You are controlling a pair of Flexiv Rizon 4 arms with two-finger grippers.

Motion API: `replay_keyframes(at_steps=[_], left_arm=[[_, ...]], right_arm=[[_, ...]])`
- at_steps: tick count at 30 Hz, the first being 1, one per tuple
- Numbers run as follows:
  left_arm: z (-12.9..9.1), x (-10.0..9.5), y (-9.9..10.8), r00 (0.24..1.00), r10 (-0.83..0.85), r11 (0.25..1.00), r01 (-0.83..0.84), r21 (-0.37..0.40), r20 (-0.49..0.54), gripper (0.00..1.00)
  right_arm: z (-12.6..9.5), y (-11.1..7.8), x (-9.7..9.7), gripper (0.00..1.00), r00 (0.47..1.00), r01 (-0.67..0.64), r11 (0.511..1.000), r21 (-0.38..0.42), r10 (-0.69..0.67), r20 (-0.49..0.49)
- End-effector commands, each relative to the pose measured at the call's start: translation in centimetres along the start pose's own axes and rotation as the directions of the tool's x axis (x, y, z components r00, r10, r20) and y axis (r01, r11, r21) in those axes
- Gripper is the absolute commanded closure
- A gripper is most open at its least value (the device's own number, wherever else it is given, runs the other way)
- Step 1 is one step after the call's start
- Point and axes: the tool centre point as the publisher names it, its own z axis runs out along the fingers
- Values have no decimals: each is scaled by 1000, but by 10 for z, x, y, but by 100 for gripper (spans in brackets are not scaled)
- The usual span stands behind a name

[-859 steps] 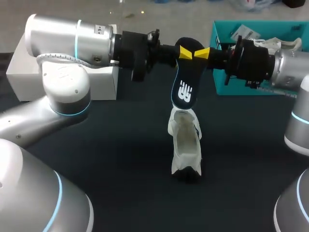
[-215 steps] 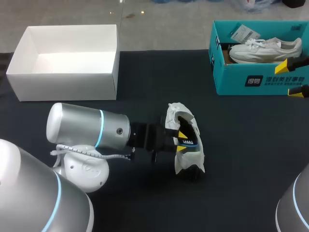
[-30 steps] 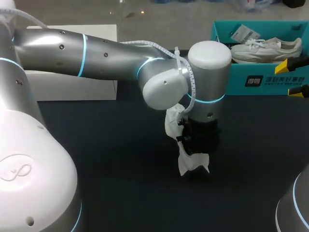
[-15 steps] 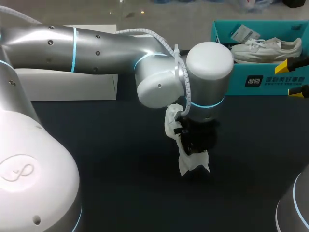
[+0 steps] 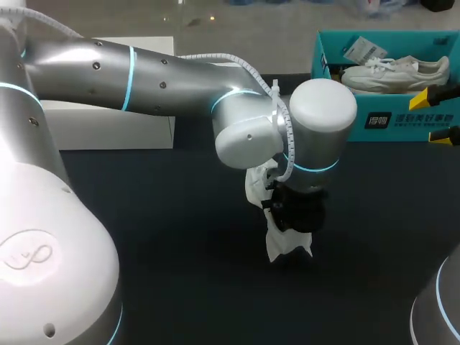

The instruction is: Take the shoe out of the shoebox, open the shoe tongue, remove and reinsert the insole, then place the shoe into the shoebox

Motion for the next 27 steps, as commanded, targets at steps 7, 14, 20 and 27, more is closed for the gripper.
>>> replay_keyframes(at_steps=[7,14,20,27], left_arm=[[-47,7,-5,997,-14,995,22,-94,77,100],[-40,-9,-18,994,20,999,-16,-41,103,100],[-21,-12,-30,996,45,999,-44,-14,77,100],[-2,-8,-32,998,39,999,-39,11,52,100]], right_arm=[[1,0,0,0,1000,-1,1000,-1,1,2],[1,0,0,0,1000,-1,1000,-1,1,2],[1,0,0,0,1000,-1,1000,-1,1,2],[1,0,0,0,1000,-1,1000,-1,1,2]])
